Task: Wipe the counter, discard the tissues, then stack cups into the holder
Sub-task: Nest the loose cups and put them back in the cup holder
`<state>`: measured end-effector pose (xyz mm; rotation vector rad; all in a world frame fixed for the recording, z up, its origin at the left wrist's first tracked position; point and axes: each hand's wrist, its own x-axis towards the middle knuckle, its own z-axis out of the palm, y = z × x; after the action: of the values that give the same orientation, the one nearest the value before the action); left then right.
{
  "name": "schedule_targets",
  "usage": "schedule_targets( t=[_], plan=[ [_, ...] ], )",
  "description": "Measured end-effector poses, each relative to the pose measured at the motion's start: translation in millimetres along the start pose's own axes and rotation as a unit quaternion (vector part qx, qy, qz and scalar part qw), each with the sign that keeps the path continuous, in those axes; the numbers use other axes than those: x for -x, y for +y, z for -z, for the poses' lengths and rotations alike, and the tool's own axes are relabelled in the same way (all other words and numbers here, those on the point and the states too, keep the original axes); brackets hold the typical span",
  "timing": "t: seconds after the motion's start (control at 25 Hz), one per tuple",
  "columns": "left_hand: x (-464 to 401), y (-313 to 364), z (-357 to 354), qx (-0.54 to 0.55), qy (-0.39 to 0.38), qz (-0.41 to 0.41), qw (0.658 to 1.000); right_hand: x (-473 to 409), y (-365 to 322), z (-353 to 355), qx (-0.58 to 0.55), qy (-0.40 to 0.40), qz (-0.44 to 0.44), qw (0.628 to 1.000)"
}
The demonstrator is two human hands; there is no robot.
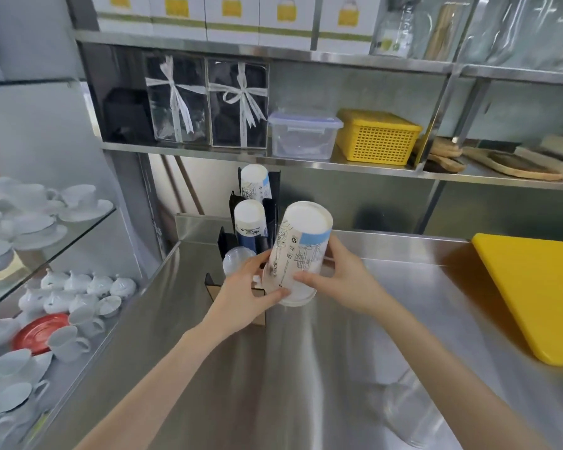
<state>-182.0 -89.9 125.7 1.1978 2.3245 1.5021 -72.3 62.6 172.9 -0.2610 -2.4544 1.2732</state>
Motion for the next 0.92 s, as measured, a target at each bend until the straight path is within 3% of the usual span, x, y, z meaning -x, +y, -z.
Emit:
schedule_targets(
  t=[0.4, 0.92],
  plan=[
    [-98, 13, 67, -0.009, 0.014, -0.030, 0.999, -105, -45, 0, 0.054, 0.066, 0.063, 0.994],
    [-217, -24, 93, -0.035, 0.015, -0.015, 0.999, -244, -16, -9, 0.101, 0.072, 0.089, 0.988]
  ],
)
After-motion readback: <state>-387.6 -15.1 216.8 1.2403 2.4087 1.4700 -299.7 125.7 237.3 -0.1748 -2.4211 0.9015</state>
